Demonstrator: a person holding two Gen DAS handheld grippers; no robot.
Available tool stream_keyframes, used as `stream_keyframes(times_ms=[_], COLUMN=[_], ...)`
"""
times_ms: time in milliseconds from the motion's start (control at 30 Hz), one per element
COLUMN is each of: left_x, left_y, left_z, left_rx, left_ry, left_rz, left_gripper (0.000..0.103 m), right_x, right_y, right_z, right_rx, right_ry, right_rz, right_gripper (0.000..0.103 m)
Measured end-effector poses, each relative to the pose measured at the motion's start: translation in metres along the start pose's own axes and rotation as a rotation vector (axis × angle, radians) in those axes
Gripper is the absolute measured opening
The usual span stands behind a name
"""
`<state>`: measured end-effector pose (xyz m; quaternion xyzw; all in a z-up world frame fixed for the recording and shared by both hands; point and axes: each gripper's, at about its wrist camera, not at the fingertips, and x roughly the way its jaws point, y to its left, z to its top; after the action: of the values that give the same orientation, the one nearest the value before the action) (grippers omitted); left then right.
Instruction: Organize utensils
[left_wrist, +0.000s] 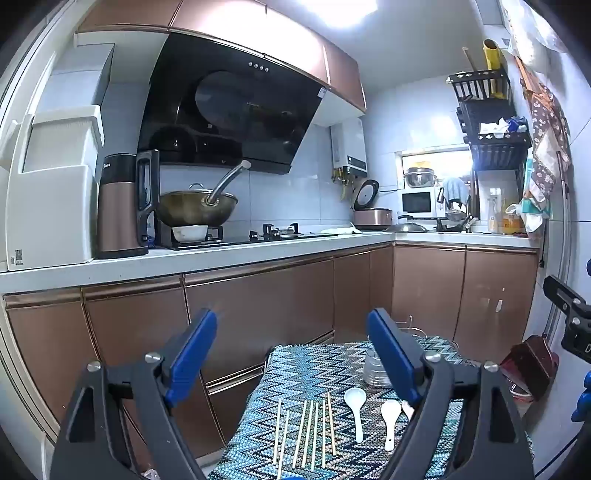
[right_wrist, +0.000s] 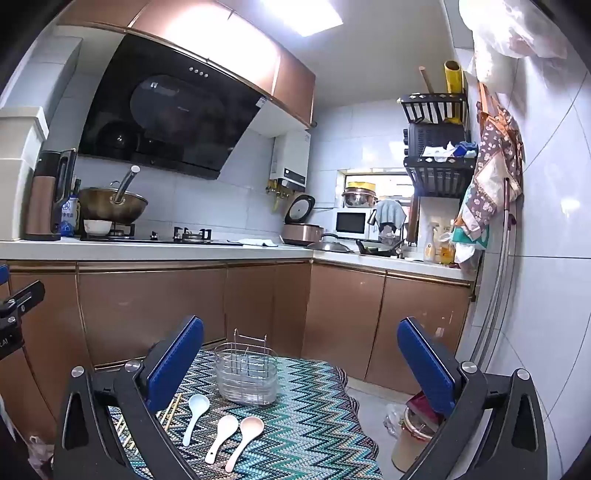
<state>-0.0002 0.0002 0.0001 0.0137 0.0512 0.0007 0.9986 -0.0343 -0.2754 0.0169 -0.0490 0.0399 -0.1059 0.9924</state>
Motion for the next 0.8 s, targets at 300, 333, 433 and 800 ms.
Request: stream_keyframes(times_ms=[300,333,433,800], left_x=[-0.002,-0.004,-0.002,0.001], left_y=[-0.003,-0.004,-0.002,0.001], left_z=[-0.007,-0.007,-0.007,-0.012], left_rx=[-0.018,-0.019,-0.028,-0.029], left_ry=[0.012,0.012,0.029,0.064], left_rz=[0.000,0.001,-0.003,0.042], left_gripper=[0.084,0.084,0.084,0.084], right_x=[-0.001,0.001,0.002,0.009], right_y=[0.007,0.008,0.002,0.001], right_z=[-0.001,-0.004,-0.006,-0.011], right_rx=[-0.015,-0.015,-0.001,-0.005], right_ry=[-0.004,0.000,0.009,0.054], right_rz=[0.004,0.005,0.018,0.061], right_gripper=[0.103,0.103,0.103,0.103])
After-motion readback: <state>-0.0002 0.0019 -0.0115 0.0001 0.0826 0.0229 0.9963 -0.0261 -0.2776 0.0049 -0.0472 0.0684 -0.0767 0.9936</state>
